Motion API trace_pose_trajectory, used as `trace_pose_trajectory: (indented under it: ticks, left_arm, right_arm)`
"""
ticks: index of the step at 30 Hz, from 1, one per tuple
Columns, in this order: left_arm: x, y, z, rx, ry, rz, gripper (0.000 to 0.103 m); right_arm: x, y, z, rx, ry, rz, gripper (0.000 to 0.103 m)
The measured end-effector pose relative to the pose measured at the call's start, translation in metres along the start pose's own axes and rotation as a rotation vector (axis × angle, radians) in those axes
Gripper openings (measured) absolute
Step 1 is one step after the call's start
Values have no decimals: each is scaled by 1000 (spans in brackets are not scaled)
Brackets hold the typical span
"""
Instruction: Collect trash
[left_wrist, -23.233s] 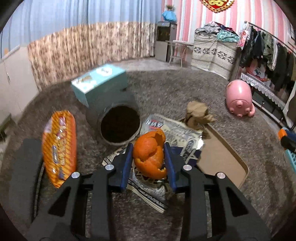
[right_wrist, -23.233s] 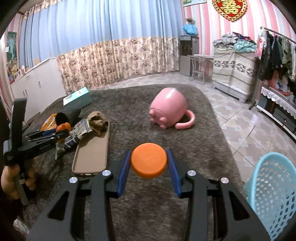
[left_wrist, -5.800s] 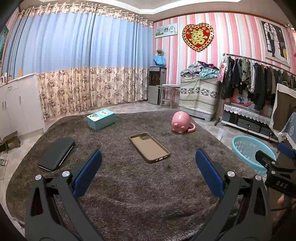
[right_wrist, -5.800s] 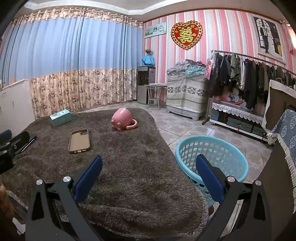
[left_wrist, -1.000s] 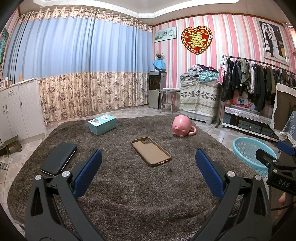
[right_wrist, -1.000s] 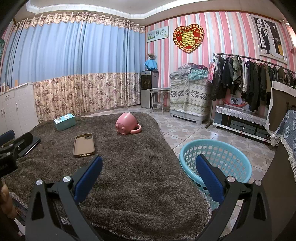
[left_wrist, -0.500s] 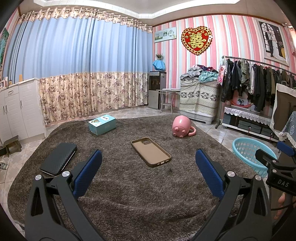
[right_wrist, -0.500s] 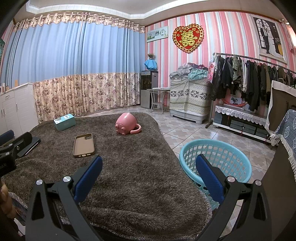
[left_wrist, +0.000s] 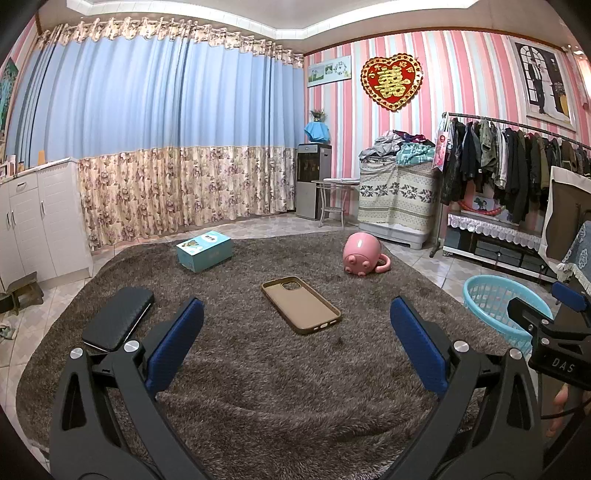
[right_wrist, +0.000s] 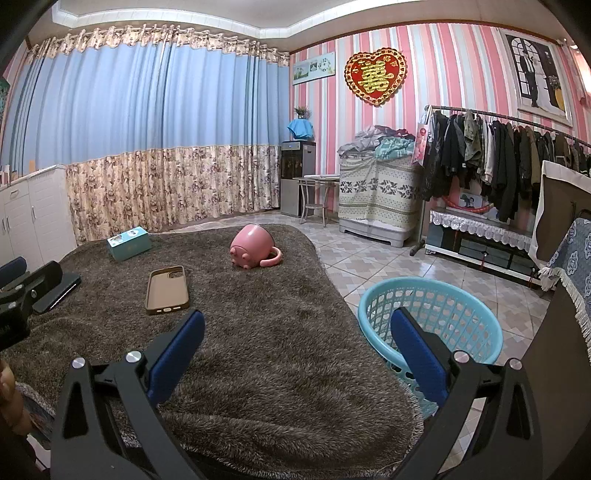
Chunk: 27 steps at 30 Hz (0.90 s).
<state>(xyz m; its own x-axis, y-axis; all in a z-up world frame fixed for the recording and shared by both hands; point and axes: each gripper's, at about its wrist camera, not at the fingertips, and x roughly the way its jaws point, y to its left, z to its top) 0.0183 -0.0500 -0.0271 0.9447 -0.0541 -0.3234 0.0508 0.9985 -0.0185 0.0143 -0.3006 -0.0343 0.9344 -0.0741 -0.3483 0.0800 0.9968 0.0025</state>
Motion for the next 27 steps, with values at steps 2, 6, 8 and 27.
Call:
trace_pose_trajectory:
  ticks: [2, 6, 8, 27]
  left_arm:
    - [-2, -1, -1, -1, -3, 1, 98]
    - [-1, 0, 0, -1, -4, 1, 98]
    - [-1, 0, -1, -3, -3, 0, 98]
    - [-1, 1, -2, -2, -6, 0, 98]
  right_arm:
    - [0, 0, 0, 0, 0, 0, 99]
    - [0, 0, 0, -2, 0, 0, 98]
    - [0, 0, 0, -2, -1, -1, 99]
    - [1, 1, -1, -1, -1, 0, 99]
